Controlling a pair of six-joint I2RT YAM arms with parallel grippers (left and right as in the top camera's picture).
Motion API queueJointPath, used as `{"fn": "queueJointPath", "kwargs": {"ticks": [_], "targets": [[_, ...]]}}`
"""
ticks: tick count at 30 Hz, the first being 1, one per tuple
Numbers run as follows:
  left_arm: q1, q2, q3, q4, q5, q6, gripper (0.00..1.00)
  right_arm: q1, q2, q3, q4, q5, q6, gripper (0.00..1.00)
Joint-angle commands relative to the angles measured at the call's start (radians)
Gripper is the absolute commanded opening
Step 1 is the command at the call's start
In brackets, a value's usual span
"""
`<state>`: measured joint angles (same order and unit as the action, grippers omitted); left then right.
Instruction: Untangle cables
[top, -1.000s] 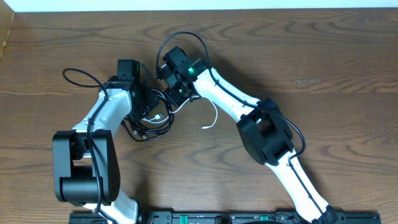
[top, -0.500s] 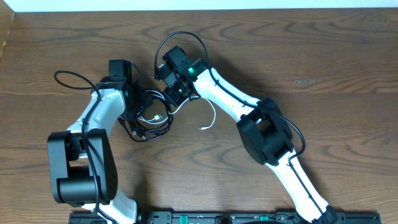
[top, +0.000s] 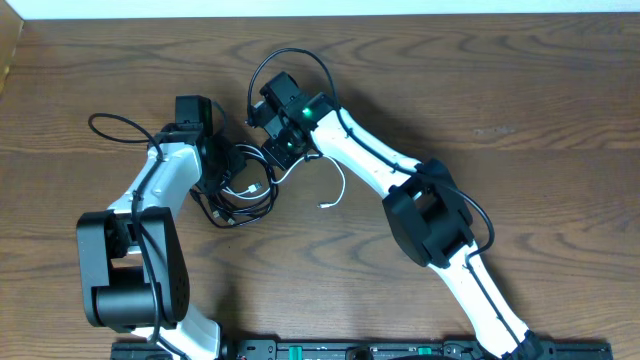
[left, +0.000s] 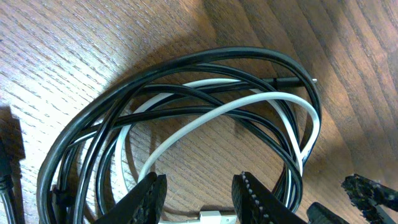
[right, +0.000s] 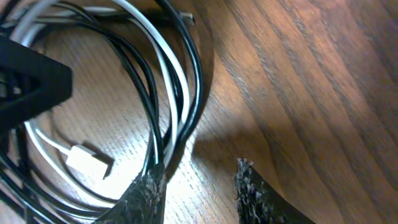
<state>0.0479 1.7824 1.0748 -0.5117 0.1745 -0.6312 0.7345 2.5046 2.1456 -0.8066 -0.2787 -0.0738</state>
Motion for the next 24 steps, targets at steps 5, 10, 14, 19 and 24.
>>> {"fn": "queueJointPath", "kwargs": {"ticks": [5, 10, 14, 19, 24], "targets": [[0.002, 0.015, -0.003, 0.0, -0.002, 0.009, 0.39, 0.033, -0.039, -0.001, -0.018, 0.044, -0.014, 0.33], [0.002, 0.015, -0.003, 0.0, -0.003, 0.009, 0.39, 0.033, -0.034, -0.001, -0.018, 0.044, -0.013, 0.33], [0.002, 0.015, -0.003, 0.0, -0.002, 0.009, 0.39, 0.033, -0.03, -0.001, -0.022, 0.045, -0.013, 0.33], [0.002, 0.015, -0.003, 0.0, -0.002, 0.009, 0.39, 0.033, -0.03, -0.001, -0.021, 0.072, -0.013, 0.33], [0.002, 0.015, -0.003, 0.0, -0.002, 0.009, 0.39, 0.037, -0.03, -0.001, -0.021, 0.112, -0.009, 0.33]]}}
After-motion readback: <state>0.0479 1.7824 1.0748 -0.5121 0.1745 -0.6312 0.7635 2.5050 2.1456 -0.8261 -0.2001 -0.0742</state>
